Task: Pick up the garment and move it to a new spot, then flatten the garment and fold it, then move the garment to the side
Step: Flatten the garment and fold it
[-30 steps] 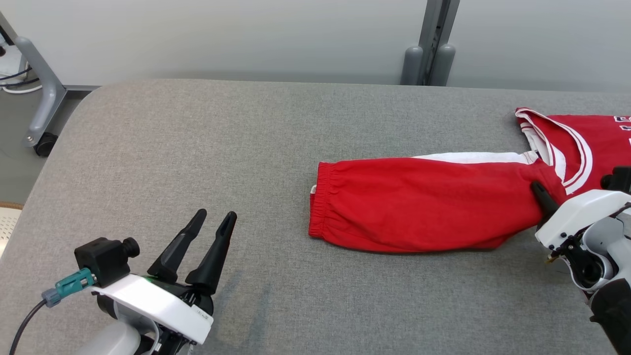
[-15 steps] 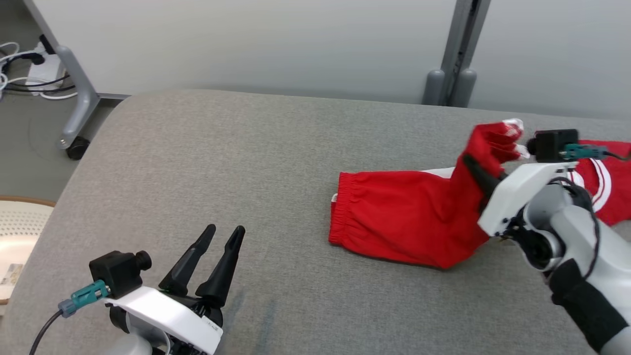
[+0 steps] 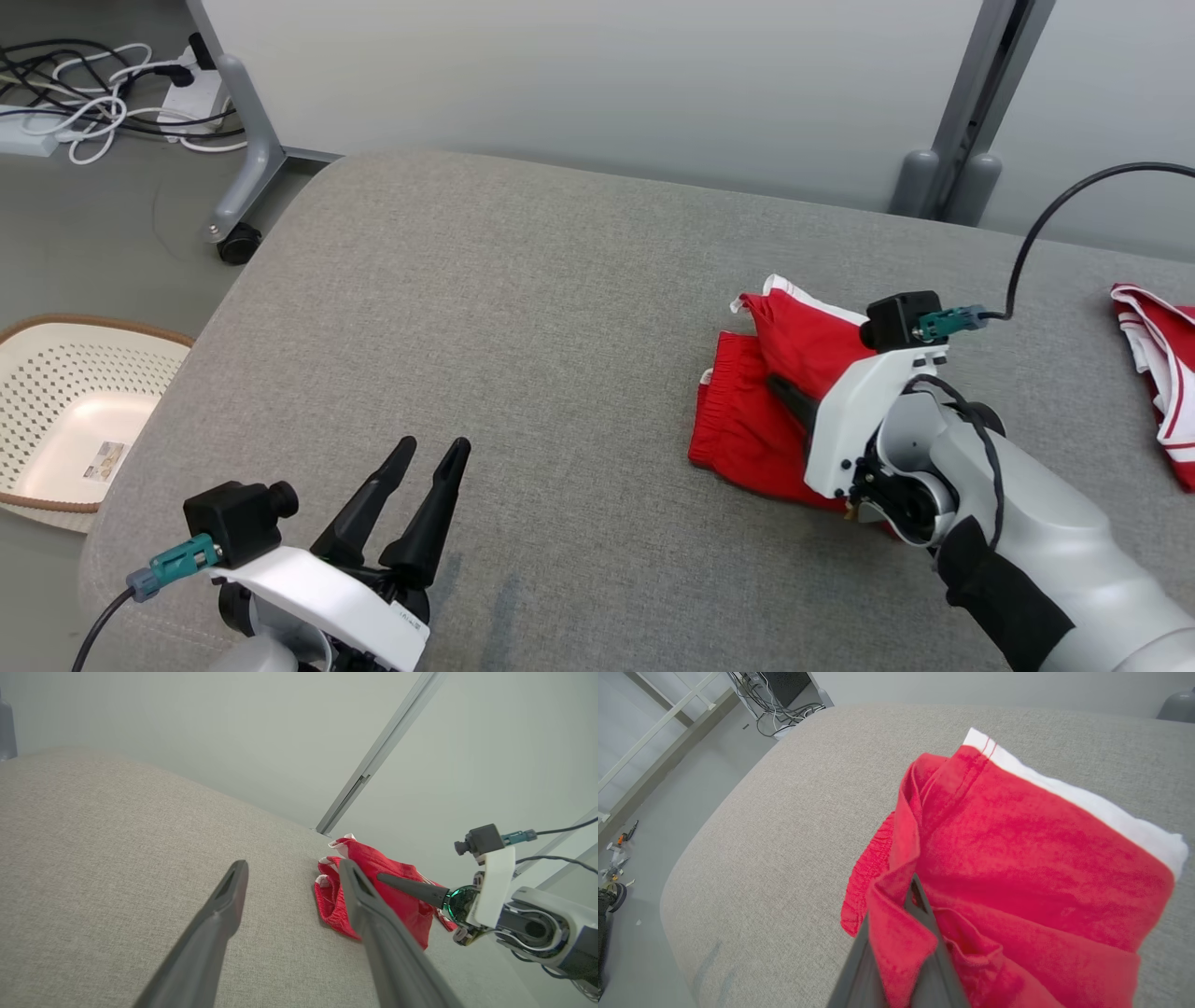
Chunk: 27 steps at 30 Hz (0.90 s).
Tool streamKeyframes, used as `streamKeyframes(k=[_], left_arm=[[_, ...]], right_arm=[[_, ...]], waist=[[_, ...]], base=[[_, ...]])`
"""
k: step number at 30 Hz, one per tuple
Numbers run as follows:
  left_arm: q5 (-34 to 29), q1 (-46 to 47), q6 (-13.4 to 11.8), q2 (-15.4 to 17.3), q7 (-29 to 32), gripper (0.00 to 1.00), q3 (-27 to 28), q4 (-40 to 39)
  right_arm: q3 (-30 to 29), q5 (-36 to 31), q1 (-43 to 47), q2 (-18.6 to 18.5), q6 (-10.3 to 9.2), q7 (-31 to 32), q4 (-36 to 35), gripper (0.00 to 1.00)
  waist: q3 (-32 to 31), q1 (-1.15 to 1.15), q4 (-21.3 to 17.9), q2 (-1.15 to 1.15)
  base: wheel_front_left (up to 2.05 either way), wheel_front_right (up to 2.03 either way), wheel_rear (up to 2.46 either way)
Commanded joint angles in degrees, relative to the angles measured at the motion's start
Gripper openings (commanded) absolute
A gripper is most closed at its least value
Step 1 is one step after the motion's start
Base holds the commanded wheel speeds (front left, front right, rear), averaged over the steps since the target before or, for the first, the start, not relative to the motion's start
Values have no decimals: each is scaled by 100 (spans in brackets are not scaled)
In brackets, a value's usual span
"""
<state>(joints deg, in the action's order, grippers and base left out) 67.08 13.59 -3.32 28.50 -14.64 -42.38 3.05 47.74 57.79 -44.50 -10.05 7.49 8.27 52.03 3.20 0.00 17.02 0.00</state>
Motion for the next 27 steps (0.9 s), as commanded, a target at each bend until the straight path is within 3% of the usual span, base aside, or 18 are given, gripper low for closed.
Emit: streamKeyframes(k=[1, 5, 6, 7, 8, 14, 20, 24, 27], left_arm=[[-3, -4, 36, -3, -4, 100, 34, 20], [-7, -41, 31, -7, -12, 100, 55, 40], [-6, -49, 29, -12, -13, 100, 53, 45], [-8, -46, 27, -20, -14, 100, 53, 46], [-10, -41, 27, -23, -15, 100, 54, 45], [-16, -93, -19, -18, -20, 100, 82, 28], [-98, -239, -118, -45, -44, 100, 216, -76], [-311, -354, -162, -67, -54, 100, 423, -204], [-659, -431, -208, -106, -54, 100, 694, -268]], right_arm=[[26, 30, -93, 38, 1, -56, 33, 0], [112, 31, -109, 151, 1, -83, 131, 0], [142, 36, -133, 188, 1, -97, 157, 18], [172, 43, -159, 222, 1, -140, 154, 71], [182, 76, -177, 264, 1, -189, 136, 100], [181, 478, 5, 281, 1, -512, -464, 100], [-87, 836, 398, -519, 1, -1180, -1426, 100], [-284, 565, 659, -1036, 1, -1612, -1310, 100], [-326, 280, 775, -1120, 1, -1803, -1058, 100]], waist=[[25, 0, 34, 0], [42, 0, 29, 0], [46, 0, 14, 0], [51, 0, -4, 0], [52, 0, -26, 0], [-39, 0, -219, 0], [-256, 0, -403, 0], [-316, 0, -457, 0], [-329, 0, -462, 0]], base=[[0, 0, 0], [0, 0, 0], [0, 0, 0], [0, 0, 0], [0, 0, 0], [0, 0, 0], [0, 0, 0], [0, 0, 0], [0, 0, 0]])
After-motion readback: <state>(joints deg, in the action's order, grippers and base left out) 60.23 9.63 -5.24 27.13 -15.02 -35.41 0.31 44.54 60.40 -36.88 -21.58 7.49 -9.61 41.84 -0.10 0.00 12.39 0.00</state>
